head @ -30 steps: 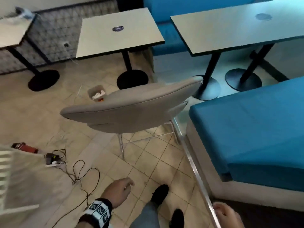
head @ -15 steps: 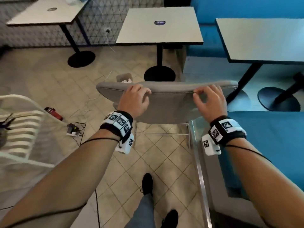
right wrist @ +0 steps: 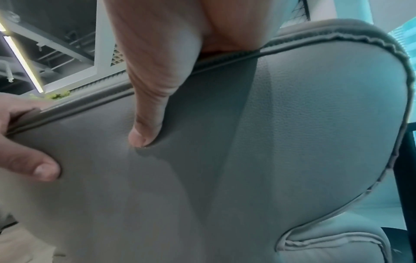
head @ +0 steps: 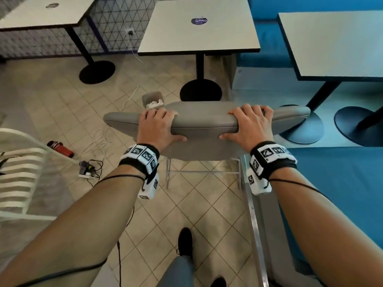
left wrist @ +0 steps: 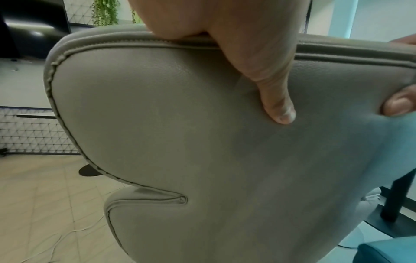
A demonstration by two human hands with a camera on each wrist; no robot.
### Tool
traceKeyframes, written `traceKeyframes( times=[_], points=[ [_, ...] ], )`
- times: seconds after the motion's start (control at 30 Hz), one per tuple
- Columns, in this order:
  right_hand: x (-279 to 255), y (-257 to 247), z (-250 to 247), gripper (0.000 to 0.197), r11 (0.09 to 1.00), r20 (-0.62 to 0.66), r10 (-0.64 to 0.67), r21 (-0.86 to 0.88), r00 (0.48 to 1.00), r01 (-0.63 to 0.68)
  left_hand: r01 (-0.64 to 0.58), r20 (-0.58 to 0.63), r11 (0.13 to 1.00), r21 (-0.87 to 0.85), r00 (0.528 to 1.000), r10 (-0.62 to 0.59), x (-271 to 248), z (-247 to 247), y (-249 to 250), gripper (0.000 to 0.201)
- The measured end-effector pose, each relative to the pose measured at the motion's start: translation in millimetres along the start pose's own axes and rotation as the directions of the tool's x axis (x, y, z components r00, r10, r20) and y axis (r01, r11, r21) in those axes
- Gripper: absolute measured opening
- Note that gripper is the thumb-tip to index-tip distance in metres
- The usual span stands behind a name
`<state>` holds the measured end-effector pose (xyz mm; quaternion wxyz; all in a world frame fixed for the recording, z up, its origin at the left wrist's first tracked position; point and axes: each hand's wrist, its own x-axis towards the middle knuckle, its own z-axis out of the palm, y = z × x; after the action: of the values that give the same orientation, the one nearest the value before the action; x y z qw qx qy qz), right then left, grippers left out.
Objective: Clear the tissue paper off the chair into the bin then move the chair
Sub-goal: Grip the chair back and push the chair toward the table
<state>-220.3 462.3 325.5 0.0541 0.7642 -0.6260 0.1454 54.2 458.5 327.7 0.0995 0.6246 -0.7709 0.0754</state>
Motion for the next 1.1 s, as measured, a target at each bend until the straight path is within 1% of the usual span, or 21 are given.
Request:
traceKeyframes(
  times=[0.2,0.4,0.53,0.67,0.77,0.87,0.97,1.1],
  points=[
    [48.2,8.6,12.0,0.070,1.000,0.023,0.015,0.020,1.000,-0.015,0.010,-0.007,0.999,-0.039,1.000,-0.011,46.4,12.0,-9.0,0.076],
    [97.0,17.4,27.3,0.072,1.000,0.029,0.011,0.005,1.000,-0.011,0.006,-0.004,0.999,-0.033,1.000,-0.006,95.1,23.5,-21.6,0.076],
    [137.1,24.0,32.4,0.072,1.000,0.027,0.020,-0.010,0.999,-0.020,-0.021,-0.029,0.999,-0.031,0.999,0.020,136.2,28.7,-33.2,0.075],
    [162.6,47.6,33.6,0.073,0.999,0.043,0.026,-0.025,0.999,-0.025,-0.060,-0.069,0.998,0.003,0.996,0.060,160.8,41.2,-26.7,0.074],
    [183.4,41.0,43.9,0.071,0.999,0.042,0.027,-0.026,0.999,-0.026,-0.039,-0.053,0.999,-0.019,0.998,0.038,178.3,49.1,-38.6,0.074],
    [214.7,31.2,51.9,0.070,0.999,0.059,0.051,-0.006,0.997,-0.051,-0.021,-0.030,0.999,-0.039,0.999,0.020,209.6,52.1,-56.4,0.074],
    [245.6,37.1,60.1,0.070,0.997,0.062,0.073,0.005,0.995,-0.073,-0.038,-0.025,0.998,-0.046,0.999,0.037,243.8,59.8,-64.7,0.073],
    [288.1,47.9,70.0,0.070,0.996,0.085,0.085,0.004,0.993,-0.086,-0.031,-0.027,0.999,-0.041,0.999,0.030,283.4,72.6,-72.3,0.073]
  ],
)
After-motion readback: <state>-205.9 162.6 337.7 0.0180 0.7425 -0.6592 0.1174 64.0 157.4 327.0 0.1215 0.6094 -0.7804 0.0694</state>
